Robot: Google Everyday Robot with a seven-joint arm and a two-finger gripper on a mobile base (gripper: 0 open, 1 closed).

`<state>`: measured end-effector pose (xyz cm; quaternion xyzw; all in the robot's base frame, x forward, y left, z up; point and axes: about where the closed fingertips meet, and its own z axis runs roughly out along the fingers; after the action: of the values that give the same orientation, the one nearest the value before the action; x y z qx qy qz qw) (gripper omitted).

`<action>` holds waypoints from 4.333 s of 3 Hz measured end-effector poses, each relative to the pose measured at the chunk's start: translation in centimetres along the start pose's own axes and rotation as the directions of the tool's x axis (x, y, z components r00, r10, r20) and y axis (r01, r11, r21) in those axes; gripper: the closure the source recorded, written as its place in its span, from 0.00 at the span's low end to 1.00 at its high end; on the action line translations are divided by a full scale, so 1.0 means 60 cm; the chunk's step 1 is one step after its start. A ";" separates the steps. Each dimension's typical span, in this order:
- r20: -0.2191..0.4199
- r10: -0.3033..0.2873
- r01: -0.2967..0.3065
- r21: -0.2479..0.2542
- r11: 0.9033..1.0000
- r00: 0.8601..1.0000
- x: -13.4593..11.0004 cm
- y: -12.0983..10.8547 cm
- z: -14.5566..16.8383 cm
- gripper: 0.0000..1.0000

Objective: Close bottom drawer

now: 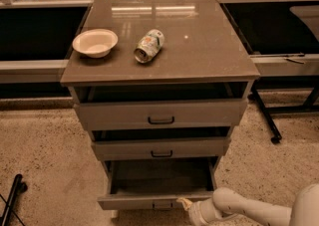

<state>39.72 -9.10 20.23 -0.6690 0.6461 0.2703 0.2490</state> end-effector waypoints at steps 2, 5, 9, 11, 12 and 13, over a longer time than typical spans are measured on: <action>0.085 -0.073 0.070 0.037 0.997 0.994 -0.047 0.008 -0.022 0.02; 0.051 -0.033 0.033 0.006 0.999 0.998 -0.012 -0.025 0.018 0.98; 0.020 0.061 -0.063 0.138 0.988 0.998 0.058 -0.119 0.036 0.14; 0.020 0.053 -0.055 0.125 0.991 0.998 0.056 -0.121 0.044 0.00; -0.013 0.026 -0.025 0.120 0.992 1.000 0.062 -0.152 0.057 0.19; -0.033 -0.011 0.017 0.172 0.985 0.999 0.070 -0.201 0.041 0.42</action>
Offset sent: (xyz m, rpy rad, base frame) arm -0.0025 0.0130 0.0455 0.1280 -0.1183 0.0281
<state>51.74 -9.99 15.37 -0.6538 0.6663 0.2010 0.2971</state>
